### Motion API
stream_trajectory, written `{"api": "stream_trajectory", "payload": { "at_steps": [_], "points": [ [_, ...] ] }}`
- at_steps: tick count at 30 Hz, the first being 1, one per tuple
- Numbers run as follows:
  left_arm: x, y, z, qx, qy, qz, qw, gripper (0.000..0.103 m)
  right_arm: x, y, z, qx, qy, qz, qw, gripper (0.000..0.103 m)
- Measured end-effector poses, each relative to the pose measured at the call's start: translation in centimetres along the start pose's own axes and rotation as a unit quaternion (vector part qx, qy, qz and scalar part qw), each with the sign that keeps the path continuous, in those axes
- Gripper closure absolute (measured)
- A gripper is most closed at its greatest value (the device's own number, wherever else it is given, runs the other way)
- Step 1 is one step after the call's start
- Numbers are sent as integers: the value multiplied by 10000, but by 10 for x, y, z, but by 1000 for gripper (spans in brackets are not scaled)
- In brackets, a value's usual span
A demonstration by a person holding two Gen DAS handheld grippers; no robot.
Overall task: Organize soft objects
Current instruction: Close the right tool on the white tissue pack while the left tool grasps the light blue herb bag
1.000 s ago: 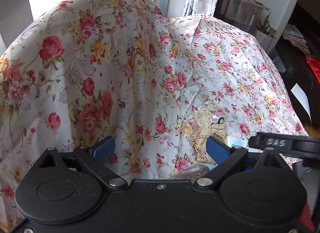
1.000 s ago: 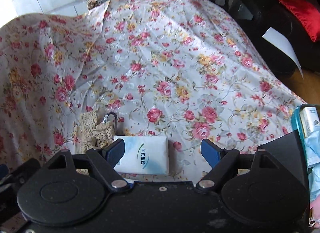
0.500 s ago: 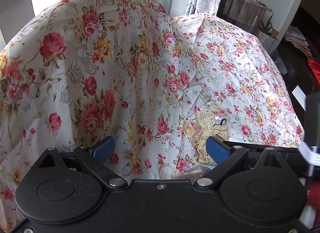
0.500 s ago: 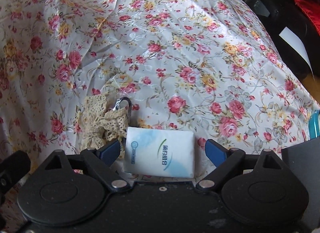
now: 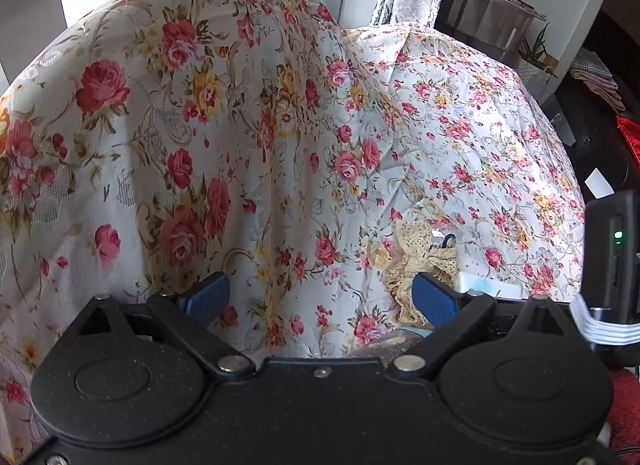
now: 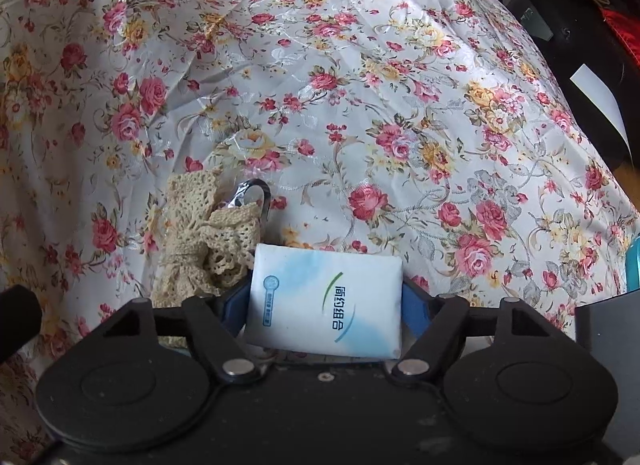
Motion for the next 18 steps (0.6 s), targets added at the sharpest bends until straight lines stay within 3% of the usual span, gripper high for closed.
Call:
{"api": "stream_trajectory", "payload": {
  "at_steps": [11, 18],
  "points": [
    [5, 7, -2, -171, 187, -86, 9996, 8, 27, -43, 16, 627, 423, 132, 9970, 29],
    [10, 11, -6, -304, 312, -162, 9989, 8, 42, -69, 5, 815, 707, 195, 9940, 29]
  ]
}}
Point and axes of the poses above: each gripper's, at about its wrist camera, not at the fingertips, and y roughly the way its jaws point, x to its right, z to its top, the point moved 5 cm from there along y, roughly the way its jaws point, and after that the axes turned 5 degrees about z, right-handed, at the moved point
